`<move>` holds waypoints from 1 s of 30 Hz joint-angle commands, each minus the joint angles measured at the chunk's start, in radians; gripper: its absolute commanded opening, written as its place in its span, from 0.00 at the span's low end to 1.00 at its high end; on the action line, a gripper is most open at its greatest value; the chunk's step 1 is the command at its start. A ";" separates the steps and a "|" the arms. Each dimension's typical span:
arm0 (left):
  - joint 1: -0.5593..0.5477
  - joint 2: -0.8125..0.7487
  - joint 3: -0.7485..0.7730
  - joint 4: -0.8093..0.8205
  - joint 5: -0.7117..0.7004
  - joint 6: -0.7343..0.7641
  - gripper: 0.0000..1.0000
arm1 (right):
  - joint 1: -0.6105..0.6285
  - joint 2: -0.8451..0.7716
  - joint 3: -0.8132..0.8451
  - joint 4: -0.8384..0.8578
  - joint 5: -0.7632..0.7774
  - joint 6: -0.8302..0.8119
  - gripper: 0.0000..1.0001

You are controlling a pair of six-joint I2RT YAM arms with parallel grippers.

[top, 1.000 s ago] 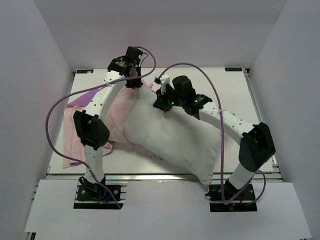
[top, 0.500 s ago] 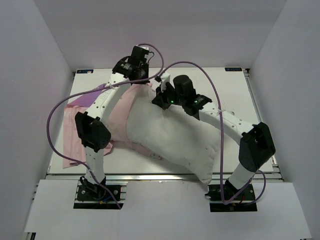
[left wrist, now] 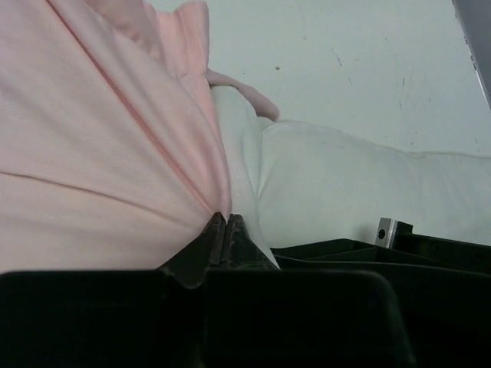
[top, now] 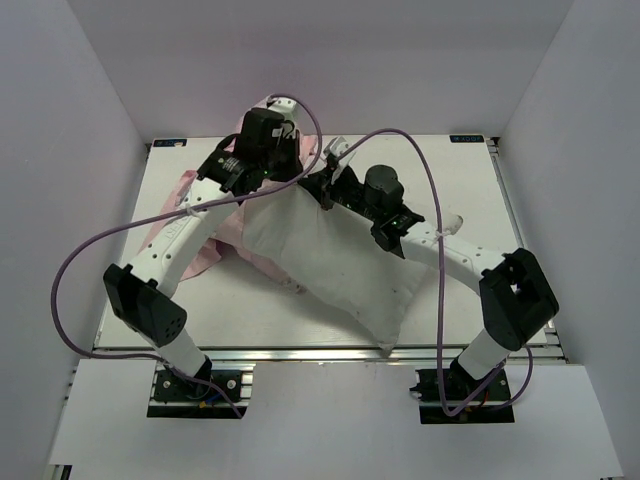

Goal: Put the pillow into the pillowcase

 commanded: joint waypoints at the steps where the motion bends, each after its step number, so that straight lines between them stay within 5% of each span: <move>1: -0.029 -0.060 -0.085 0.054 0.106 -0.056 0.00 | 0.006 -0.021 0.039 0.365 -0.003 -0.002 0.00; 4: -0.029 -0.051 -0.109 0.037 0.084 -0.070 0.00 | 0.006 0.056 0.140 0.143 -0.072 0.008 0.00; 6: -0.029 -0.053 -0.122 0.039 0.036 -0.085 0.00 | 0.004 0.064 0.153 -0.058 -0.089 0.002 0.31; 9: -0.029 -0.059 -0.134 0.042 -0.080 -0.105 0.00 | 0.002 -0.019 0.070 -0.178 -0.006 -0.002 0.62; 13: -0.029 -0.053 -0.126 0.037 -0.208 -0.122 0.00 | -0.042 -0.153 -0.010 -0.314 0.083 -0.005 0.87; 21: -0.027 -0.050 -0.122 0.049 -0.259 -0.134 0.00 | -0.275 -0.144 0.292 -0.770 -0.071 -0.021 0.89; 30: -0.027 -0.053 -0.122 0.074 -0.288 -0.142 0.00 | -0.387 0.303 0.737 -1.219 -0.621 -0.178 0.89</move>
